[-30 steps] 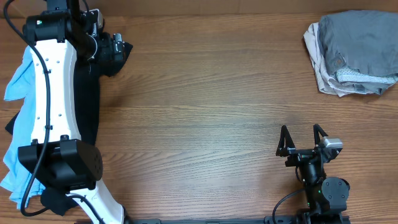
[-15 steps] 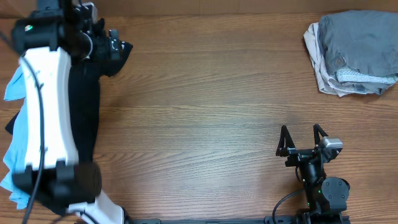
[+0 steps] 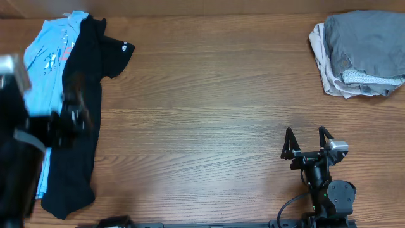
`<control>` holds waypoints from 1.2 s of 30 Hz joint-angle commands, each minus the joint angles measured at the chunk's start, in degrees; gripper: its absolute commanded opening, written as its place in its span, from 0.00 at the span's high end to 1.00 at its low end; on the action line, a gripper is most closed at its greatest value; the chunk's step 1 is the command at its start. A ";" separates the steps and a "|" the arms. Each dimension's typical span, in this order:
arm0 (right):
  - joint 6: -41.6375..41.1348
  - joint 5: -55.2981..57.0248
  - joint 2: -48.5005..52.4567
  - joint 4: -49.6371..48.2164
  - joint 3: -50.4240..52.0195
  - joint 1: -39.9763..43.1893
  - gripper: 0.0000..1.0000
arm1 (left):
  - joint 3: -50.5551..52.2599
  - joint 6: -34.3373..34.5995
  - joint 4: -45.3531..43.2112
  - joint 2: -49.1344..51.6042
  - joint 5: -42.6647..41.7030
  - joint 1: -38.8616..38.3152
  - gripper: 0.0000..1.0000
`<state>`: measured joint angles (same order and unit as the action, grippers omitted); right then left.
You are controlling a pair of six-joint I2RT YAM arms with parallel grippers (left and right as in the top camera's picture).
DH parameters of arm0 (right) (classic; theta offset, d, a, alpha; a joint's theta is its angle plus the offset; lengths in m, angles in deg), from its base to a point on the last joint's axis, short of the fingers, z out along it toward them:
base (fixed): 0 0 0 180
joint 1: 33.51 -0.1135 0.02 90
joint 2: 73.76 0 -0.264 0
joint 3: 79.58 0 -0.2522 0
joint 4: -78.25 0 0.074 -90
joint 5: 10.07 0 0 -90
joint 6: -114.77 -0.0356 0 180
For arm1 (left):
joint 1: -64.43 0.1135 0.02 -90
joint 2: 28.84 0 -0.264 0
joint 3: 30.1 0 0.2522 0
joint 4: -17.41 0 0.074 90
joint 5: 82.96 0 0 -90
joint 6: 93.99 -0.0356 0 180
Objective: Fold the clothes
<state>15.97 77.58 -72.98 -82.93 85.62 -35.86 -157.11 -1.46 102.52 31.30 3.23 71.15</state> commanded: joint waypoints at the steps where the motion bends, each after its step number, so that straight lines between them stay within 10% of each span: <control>1: -0.24 0.17 -0.61 -0.48 0.59 -0.26 0.00 | 17.00 -1.29 -9.57 -9.73 0.00 -0.37 0.00; 18: -0.22 0.17 -0.61 -0.48 0.59 -0.26 0.00 | 92.94 -0.66 -68.52 -46.71 -12.74 -0.35 0.00; 36: -0.24 0.17 -0.61 -0.48 0.59 -0.26 0.00 | 112.98 0.85 -75.87 -58.07 -10.56 -0.35 0.00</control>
<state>16.00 77.43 -73.07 -82.93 85.62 -35.86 -44.73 -1.18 26.44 -25.96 -8.60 71.15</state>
